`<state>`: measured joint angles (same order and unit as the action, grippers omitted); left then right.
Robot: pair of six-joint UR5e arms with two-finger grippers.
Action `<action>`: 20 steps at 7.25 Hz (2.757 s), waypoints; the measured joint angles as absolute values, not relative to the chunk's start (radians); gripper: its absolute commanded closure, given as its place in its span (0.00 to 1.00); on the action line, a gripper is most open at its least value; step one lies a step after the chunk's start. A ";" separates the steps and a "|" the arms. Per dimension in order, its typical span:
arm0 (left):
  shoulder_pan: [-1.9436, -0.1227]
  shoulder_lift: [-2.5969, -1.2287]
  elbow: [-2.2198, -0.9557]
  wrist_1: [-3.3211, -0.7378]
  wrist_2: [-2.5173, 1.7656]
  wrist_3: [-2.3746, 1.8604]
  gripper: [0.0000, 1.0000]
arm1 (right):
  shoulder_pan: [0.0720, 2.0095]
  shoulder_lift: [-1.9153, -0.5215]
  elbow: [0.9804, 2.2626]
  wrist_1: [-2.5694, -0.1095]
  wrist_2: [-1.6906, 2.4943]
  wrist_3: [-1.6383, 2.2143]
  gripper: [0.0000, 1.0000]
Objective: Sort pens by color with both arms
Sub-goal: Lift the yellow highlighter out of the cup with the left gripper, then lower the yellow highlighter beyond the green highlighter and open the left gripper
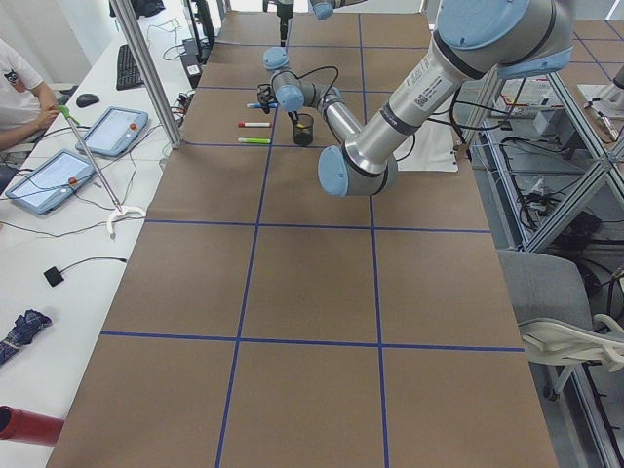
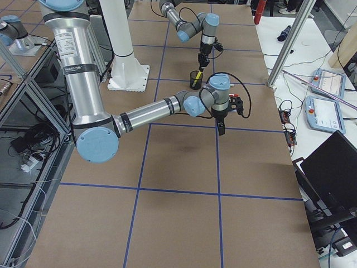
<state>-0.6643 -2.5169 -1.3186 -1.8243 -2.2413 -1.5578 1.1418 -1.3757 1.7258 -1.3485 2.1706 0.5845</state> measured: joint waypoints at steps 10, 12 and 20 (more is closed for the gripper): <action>-0.798 -2.405 -1.668 -1.782 -1.839 -1.370 1.00 | 1.154 -1.365 1.760 -1.347 2.153 0.590 0.02; -0.757 -2.371 -1.661 -1.824 -1.594 -1.310 1.00 | 1.154 -1.363 1.758 -1.347 2.142 0.591 0.02; -0.516 -2.325 -1.266 -2.238 -0.830 -1.256 1.00 | 1.152 -1.363 1.755 -1.346 2.124 0.598 0.02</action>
